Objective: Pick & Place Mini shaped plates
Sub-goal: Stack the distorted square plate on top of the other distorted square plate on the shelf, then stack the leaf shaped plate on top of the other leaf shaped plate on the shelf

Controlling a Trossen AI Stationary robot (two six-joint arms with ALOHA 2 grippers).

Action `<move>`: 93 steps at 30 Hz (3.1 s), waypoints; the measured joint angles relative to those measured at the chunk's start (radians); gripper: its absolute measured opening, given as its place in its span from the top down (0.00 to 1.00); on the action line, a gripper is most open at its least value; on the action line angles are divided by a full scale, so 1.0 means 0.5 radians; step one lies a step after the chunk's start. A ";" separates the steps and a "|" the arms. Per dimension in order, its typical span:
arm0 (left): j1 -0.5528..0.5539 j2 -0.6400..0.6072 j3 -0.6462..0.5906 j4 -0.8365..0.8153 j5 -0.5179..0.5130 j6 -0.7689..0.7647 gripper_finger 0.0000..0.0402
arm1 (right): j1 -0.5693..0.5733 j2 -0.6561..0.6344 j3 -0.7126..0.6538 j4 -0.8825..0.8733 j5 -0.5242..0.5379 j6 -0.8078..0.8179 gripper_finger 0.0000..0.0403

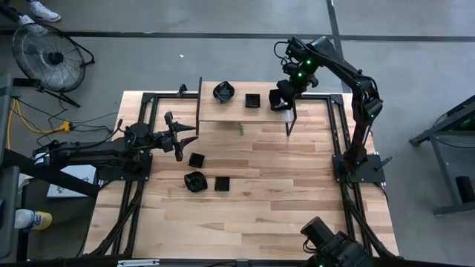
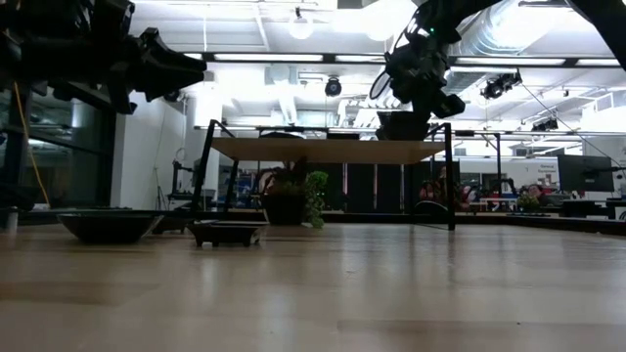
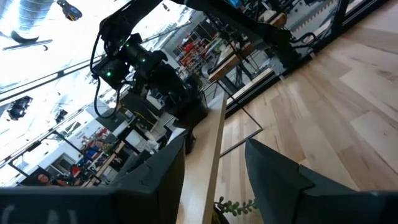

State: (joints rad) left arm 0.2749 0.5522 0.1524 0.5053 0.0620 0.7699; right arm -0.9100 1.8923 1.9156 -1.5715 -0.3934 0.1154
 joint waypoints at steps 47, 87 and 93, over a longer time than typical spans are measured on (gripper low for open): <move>0.000 0.001 0.002 -0.164 -0.108 -0.318 0.59 | 0.139 -0.757 0.000 0.159 0.586 -0.390 0.83; -1.065 0.676 0.863 -2.131 -0.366 -1.123 0.59 | 0.792 -2.048 -2.274 2.418 0.729 -0.351 0.83; -1.246 1.032 1.008 -2.230 -0.272 -1.340 0.59 | 0.791 -2.048 -2.346 2.451 0.726 -0.387 0.83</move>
State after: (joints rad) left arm -0.3480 1.0681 0.6566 -0.6097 -0.0742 0.0997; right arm -0.5144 0.8685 0.7426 -0.3458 -0.0303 -0.0782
